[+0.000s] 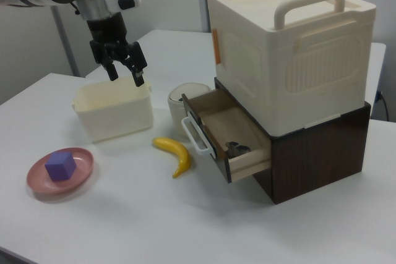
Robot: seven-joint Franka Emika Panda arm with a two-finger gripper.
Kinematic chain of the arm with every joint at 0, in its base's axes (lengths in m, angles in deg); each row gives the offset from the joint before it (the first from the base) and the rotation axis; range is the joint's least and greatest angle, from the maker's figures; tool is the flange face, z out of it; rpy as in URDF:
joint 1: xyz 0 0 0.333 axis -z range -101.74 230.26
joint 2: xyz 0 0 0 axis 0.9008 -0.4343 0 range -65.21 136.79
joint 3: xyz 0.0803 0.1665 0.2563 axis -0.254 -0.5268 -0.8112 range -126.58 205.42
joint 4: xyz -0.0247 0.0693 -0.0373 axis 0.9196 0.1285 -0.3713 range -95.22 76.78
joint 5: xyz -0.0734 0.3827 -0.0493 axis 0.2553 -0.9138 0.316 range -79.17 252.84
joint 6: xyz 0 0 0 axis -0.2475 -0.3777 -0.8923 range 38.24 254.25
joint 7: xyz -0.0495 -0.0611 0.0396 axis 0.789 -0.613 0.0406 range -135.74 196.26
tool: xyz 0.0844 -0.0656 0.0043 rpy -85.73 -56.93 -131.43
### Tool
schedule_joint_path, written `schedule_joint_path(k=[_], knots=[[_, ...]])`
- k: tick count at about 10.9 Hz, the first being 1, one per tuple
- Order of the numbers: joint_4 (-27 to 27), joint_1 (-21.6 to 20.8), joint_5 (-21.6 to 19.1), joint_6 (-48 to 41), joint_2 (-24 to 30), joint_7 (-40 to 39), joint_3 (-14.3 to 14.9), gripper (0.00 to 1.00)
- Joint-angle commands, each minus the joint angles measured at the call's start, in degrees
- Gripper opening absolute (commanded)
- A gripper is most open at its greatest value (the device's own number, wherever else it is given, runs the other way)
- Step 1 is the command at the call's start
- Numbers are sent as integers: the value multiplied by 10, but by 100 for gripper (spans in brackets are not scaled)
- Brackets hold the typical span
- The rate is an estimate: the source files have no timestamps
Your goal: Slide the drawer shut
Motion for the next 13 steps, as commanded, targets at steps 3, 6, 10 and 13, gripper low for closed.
schedule_joint_path(k=[3, 6, 10, 13], knots=[[-7, -12, -16, 1, 6, -14, 10, 100], [3, -9, -15, -1, 4, -16, 10, 100], [0, -8, -11, -9, 6, -37, 10, 100], [2, -6, -13, -51, 8, -35, 12, 100]])
